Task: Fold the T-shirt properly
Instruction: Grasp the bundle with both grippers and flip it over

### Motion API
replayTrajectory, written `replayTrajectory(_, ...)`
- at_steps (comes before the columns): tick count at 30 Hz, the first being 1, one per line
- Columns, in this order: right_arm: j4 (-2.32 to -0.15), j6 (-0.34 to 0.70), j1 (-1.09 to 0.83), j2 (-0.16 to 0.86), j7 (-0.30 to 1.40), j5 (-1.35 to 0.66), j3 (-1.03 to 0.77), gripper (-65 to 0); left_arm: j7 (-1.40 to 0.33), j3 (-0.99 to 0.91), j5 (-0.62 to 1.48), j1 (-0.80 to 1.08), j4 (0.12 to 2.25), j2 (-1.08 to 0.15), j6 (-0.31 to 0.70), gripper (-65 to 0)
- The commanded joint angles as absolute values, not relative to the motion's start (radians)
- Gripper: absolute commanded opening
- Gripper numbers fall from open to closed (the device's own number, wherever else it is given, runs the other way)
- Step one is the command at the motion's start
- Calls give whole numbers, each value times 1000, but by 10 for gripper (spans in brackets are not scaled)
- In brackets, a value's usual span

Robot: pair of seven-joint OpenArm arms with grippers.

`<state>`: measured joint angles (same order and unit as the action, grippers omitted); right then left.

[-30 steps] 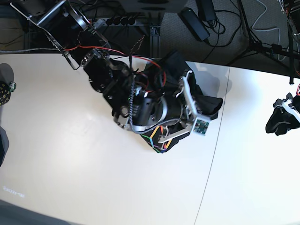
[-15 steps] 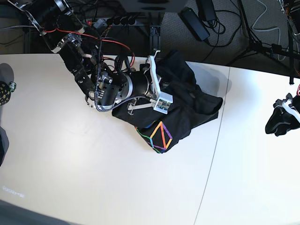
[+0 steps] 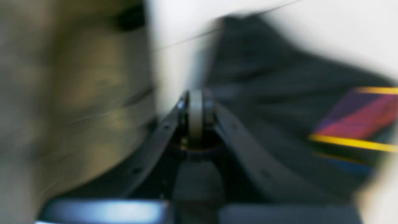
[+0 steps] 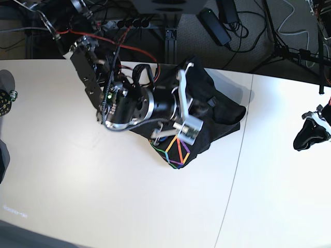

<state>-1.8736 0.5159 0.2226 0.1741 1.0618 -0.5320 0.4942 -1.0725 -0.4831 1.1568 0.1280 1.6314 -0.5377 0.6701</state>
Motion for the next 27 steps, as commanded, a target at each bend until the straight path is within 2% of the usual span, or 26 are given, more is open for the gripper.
replayTrajectory(1, -1882, 572, 266, 170, 1026, -520, 456, -650, -1075, -479, 1213, 123, 1647, -561, 698, -649)
replayTrajectory(7, -1731, 572, 412, 171, 983, -496, 261, -650, -1101, -289, 1282, 189, 1700, -563, 698, -650)
replayTrajectory(13, -1451, 572, 538, 162, 937, -481, 240, -650, -1092, -38, 1217, 205, 1802, -559, 698, -650)
replayTrajectory(19, -1186, 572, 627, 109, 904, -426, 316, -650, -1063, 144, 1124, 205, 1855, -508, 698, -650)
replayTrajectory(27, -1155, 572, 642, 35, 894, -419, 523, -650, -959, 229, 943, 205, 1830, -406, 698, -650)
